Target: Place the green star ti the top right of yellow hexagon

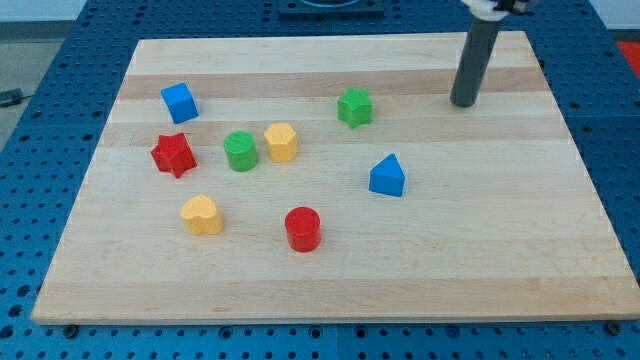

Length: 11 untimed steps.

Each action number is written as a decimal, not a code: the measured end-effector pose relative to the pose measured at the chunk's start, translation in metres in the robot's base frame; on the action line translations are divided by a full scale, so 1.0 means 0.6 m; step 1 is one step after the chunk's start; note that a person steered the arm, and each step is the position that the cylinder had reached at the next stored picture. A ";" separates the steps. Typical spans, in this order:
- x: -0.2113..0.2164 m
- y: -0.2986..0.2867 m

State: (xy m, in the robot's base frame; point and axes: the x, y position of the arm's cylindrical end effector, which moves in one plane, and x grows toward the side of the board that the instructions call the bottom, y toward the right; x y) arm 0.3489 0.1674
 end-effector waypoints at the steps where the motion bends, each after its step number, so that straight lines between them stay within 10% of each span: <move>1: 0.036 -0.045; 11: -0.018 -0.275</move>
